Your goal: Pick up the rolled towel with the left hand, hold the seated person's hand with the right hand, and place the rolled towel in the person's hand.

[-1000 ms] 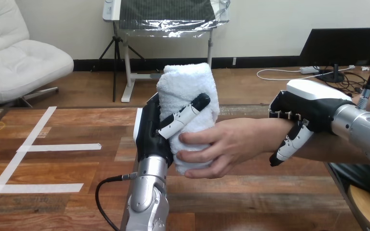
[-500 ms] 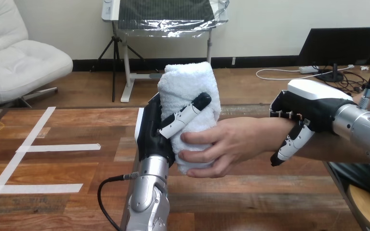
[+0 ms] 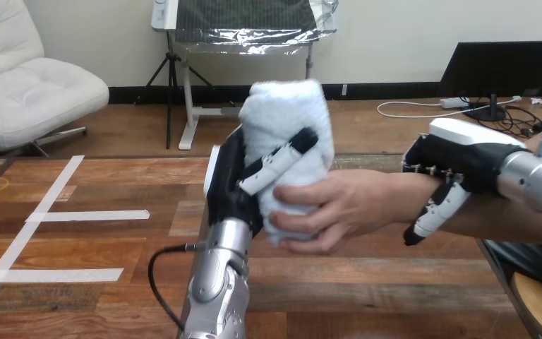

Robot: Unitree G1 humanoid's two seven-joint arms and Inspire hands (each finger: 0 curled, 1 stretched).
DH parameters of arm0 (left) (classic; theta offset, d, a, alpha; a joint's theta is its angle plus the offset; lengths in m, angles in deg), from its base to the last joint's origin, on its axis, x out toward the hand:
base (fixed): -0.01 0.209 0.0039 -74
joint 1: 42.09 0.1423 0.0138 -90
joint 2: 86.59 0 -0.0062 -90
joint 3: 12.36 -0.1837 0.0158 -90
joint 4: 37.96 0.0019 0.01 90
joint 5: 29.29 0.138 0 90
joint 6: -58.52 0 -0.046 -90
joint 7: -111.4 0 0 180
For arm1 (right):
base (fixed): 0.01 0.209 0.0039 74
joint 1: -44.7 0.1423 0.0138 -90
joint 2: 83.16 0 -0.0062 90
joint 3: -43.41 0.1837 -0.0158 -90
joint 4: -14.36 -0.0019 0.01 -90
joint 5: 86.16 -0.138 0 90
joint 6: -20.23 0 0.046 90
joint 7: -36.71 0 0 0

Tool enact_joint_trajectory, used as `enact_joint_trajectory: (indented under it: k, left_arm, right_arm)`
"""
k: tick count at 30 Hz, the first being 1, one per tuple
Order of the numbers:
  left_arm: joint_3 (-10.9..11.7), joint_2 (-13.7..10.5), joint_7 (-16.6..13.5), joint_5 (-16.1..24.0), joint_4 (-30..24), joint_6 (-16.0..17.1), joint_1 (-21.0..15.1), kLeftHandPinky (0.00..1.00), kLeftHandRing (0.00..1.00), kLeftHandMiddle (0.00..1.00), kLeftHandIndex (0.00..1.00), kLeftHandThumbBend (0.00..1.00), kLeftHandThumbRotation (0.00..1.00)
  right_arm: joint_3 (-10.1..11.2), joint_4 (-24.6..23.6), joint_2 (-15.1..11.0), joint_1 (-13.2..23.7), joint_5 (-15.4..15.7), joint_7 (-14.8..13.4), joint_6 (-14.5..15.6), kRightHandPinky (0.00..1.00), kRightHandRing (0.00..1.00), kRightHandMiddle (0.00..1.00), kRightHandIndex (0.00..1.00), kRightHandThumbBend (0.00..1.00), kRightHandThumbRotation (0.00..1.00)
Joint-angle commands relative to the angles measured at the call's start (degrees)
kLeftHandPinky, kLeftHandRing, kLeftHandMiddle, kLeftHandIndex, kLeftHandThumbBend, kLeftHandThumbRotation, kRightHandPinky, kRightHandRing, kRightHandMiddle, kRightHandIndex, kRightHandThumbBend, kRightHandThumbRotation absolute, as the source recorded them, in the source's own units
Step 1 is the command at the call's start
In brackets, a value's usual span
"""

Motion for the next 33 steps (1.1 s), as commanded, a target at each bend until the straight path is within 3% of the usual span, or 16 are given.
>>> enact_joint_trajectory:
  k: [1,5,7,15,25,33]
  left_arm:
    - [-2.83,4.94,1.16,2.84,-8.20,0.86,-3.29,0.56,0.66,0.73,0.74,0.71,0.62]
    - [-2.79,3.37,0.86,4.55,-9.69,0.63,-2.25,0.65,0.72,0.77,0.76,0.71,0.74]
    - [-2.90,2.76,0.48,5.59,-10.41,0.47,-1.76,0.74,0.77,0.80,0.78,0.70,0.84]
    - [-2.14,0.30,1.01,7.37,-13.77,-0.90,0.63,0.95,0.88,0.87,0.83,0.73,0.98]
    - [-1.02,-1.45,1.89,7.60,-17.63,-3.15,3.37,1.00,0.96,0.90,0.84,0.72,0.99]
    - [-0.03,-1.95,2.74,6.47,-20.08,-3.95,5.82,0.99,0.92,0.88,0.83,0.72,0.99]
  right_arm:
    - [1.19,-2.00,-1.42,0.17,-1.59,2.08,1.73,0.34,0.43,0.50,0.47,0.97,0.19]
    - [1.66,-3.03,-2.30,-0.92,-2.32,3.42,2.09,0.38,0.47,0.54,0.53,0.98,0.24]
    - [1.96,-3.58,-2.62,-1.45,-2.85,3.89,2.26,0.41,0.51,0.58,0.58,0.99,0.28]
    - [3.92,-5.34,-4.45,-4.81,-5.93,4.96,0.50,0.54,0.64,0.70,0.73,1.00,0.46]
    - [7.53,-6.90,-5.15,-9.08,-11.24,4.49,-1.71,0.62,0.73,0.78,0.82,1.00,0.59]
    - [10.43,-8.68,-5.15,-12.30,-15.22,4.28,-1.35,0.68,0.79,0.84,0.87,1.00,0.67]
